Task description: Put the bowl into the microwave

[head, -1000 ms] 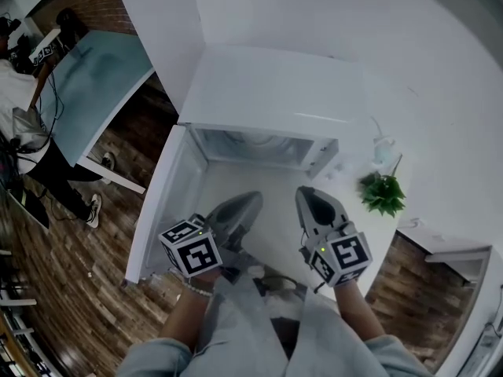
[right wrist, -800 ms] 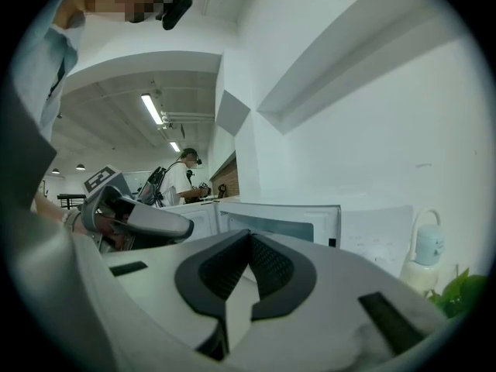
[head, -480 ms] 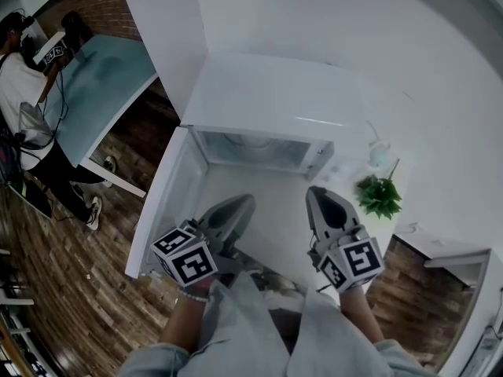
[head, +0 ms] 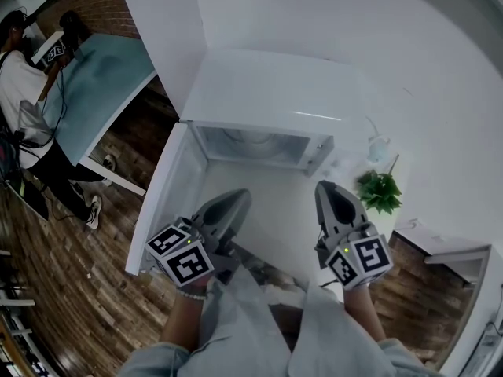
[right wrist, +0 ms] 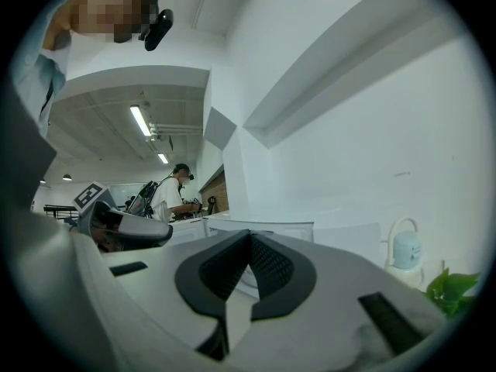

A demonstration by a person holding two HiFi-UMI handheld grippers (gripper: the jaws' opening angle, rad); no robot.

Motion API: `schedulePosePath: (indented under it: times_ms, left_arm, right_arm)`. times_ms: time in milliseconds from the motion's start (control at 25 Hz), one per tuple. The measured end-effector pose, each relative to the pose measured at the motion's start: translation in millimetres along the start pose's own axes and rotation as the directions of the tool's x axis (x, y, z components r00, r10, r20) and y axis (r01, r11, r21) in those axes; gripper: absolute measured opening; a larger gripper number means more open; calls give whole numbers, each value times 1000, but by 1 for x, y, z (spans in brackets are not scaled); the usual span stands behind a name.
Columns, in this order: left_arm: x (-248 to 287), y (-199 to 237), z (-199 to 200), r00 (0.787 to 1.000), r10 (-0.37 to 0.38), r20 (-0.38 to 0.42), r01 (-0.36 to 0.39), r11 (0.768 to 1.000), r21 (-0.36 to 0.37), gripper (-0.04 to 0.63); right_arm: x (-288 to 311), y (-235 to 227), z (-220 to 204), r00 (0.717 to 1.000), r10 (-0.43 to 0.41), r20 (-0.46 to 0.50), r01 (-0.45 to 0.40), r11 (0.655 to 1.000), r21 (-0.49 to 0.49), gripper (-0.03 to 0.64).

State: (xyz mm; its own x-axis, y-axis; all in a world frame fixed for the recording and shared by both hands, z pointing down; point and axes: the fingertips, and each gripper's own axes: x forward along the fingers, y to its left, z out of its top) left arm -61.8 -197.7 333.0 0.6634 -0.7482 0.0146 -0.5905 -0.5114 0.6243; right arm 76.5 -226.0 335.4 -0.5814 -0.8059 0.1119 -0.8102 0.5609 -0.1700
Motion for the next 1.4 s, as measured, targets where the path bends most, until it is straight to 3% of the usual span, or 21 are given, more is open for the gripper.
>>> schedulePosePath:
  times_ms: [720,1400]
  left_arm:
    - [4,-4,-6,999,2,-33,-1,999,46,-2]
    - [8,-6,-7,999,4,-35,-3,999,44,-2]
  right_arm:
    - [5,9,-3,999,35,-12,-35,999,-3,0]
    - [4,9,-4,998,51,-20,-51,999,-3,0]
